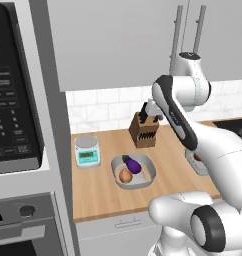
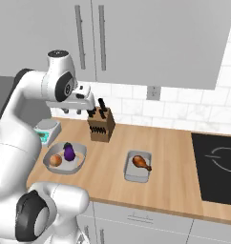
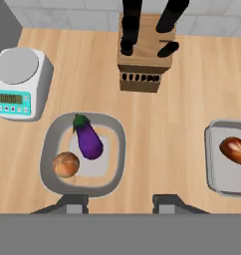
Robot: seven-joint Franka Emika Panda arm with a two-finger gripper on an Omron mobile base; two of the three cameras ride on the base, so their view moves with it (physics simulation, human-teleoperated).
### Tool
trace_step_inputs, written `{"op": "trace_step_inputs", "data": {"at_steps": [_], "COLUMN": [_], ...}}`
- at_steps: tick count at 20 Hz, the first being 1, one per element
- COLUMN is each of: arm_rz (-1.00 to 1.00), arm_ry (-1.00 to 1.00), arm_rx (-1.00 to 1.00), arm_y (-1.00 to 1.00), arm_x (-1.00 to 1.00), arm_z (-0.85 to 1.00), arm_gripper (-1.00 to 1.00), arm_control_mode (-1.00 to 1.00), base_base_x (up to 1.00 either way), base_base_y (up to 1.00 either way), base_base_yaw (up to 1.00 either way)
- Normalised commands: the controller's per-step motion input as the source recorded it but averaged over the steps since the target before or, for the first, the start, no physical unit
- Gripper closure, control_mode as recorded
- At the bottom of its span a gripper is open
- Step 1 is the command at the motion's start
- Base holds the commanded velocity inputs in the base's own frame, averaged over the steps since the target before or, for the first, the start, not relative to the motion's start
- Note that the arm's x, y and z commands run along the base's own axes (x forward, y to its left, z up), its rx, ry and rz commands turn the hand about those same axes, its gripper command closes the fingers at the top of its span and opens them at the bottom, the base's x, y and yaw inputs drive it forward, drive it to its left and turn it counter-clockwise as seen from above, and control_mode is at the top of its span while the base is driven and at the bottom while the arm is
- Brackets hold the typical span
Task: Take the meat container that has the chicken drumstick and place it on the second highest rack of the freezer. Then take the vegetable container that has the onion and eggplant and place it on the highest rack of the freezer.
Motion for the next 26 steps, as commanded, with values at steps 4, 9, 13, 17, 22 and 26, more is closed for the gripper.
{"op": "trace_step_inputs", "data": {"at_steps": [4, 9, 13, 17, 22, 26], "arm_rz": [-0.07, -0.29, -0.42, -0.46, -0.42, -0.25], "arm_ry": [0.0, 0.03, 0.05, 0.0, 0.0, 0.01], "arm_rx": [0.0, 0.08, 0.1, 0.04, 0.02, 0.01], "arm_y": [-0.17, -0.69, -1.0, -0.97, -0.88, -0.79], "arm_x": [-0.58, -0.35, -0.02, 0.0, 0.0, 0.22], "arm_z": [-0.04, -0.12, -0.52, -0.89, -0.84, -0.72], "arm_gripper": [-1.0, -1.0, -1.0, -1.0, -1.0, -1.0], "arm_control_mode": [-1.0, -1.0, -1.0, -1.0, -1.0, -1.0], "base_base_x": [0.0, 0.0, 0.0, 0.0, 0.0, 0.0], "base_base_y": [0.0, 0.0, 0.0, 0.0, 0.0, 0.0], "base_base_yaw": [0.0, 0.0, 0.0, 0.0, 0.0, 0.0]}}
